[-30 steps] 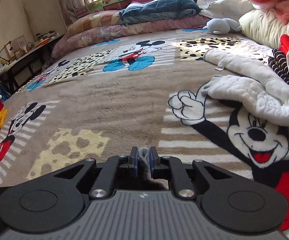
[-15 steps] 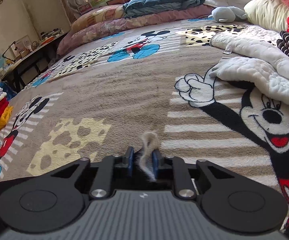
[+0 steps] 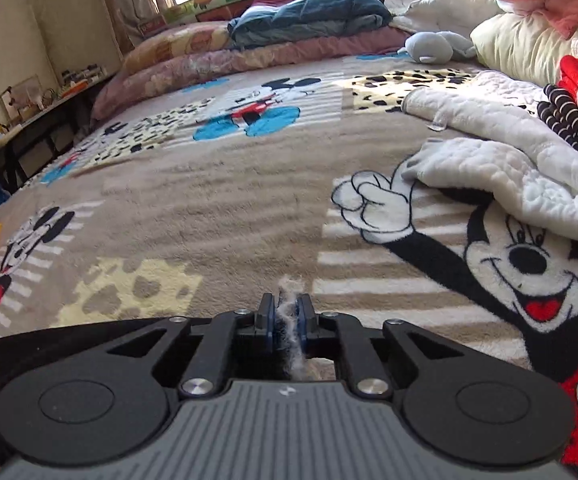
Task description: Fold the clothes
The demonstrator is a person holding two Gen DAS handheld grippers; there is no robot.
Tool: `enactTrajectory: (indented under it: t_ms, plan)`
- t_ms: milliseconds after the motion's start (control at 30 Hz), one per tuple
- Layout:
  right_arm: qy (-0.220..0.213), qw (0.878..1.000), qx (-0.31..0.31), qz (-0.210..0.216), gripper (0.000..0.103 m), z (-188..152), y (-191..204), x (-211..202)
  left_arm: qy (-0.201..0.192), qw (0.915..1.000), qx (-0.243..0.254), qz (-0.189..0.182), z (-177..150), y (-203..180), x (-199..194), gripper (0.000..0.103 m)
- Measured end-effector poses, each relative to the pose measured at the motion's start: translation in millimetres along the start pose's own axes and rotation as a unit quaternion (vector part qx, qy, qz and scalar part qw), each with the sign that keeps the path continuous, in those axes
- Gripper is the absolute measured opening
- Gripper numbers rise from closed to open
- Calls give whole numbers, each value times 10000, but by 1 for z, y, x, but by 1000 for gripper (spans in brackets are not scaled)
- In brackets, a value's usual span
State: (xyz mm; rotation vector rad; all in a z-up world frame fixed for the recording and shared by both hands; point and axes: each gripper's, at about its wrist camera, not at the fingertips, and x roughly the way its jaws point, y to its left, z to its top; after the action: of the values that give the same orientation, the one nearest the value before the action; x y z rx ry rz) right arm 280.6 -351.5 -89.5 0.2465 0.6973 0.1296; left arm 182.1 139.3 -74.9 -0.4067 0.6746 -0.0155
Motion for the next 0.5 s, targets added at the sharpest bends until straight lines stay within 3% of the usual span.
enactTrajectory:
  t_ms: [67, 100, 167, 267, 367, 500]
  plan:
    - [-131, 9998, 80, -102, 23, -2, 1, -5, -34, 10000, -57, -10, 1, 2, -3, 52]
    - [-222, 9996, 116, -163, 35, -1, 0, -11, -46, 10000, -86, -11, 2, 3, -4, 53]
    - [-342, 9991, 152, -213, 47, 4, -3, -23, -37, 9999, -150, -12, 1, 4, -5, 54]
    - [-526, 9980, 277, -212, 46, 10, -7, -46, -61, 9997, -217, -9, 1, 5, -7, 54]
    - [-682, 9974, 228, 48, 47, 7, 2, -71, -217, 9995, -189, -128, 2, 0, -16, 54]
    - [-367, 9965, -349, 670, 47, -10, 47, -79, -363, 9973, 121, -628, 2, -14, -30, 53]
